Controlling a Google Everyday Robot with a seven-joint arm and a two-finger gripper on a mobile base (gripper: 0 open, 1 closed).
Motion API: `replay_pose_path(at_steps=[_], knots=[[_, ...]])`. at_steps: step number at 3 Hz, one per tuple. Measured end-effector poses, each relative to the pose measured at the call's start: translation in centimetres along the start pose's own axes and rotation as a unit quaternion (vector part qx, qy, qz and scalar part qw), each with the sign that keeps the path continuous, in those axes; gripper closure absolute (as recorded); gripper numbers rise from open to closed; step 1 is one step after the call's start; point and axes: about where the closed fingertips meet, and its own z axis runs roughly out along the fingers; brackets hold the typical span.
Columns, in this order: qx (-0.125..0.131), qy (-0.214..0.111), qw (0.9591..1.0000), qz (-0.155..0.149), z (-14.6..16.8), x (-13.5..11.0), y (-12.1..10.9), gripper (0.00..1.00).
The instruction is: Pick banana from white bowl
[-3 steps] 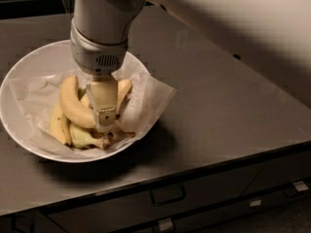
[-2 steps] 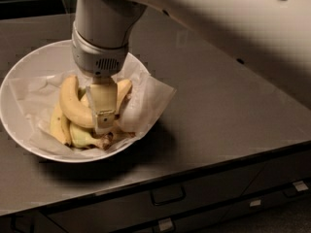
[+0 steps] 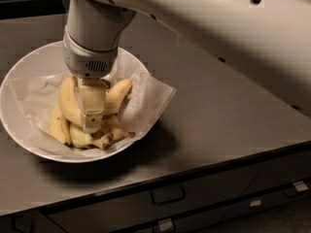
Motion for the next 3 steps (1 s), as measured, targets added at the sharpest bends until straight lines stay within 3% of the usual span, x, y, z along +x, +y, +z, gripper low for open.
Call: replay_pose_path(at_steps=[1, 2, 3], knots=[[0.0, 0.0, 1.0, 0.0, 0.0, 0.0, 0.0, 0.0], [0.005, -0.004, 0.9991, 0.042, 1.0, 0.6, 0.4, 0.0], [-0.01, 0.002, 0.9991, 0.041, 1.1, 0.9, 0.2, 0.0]])
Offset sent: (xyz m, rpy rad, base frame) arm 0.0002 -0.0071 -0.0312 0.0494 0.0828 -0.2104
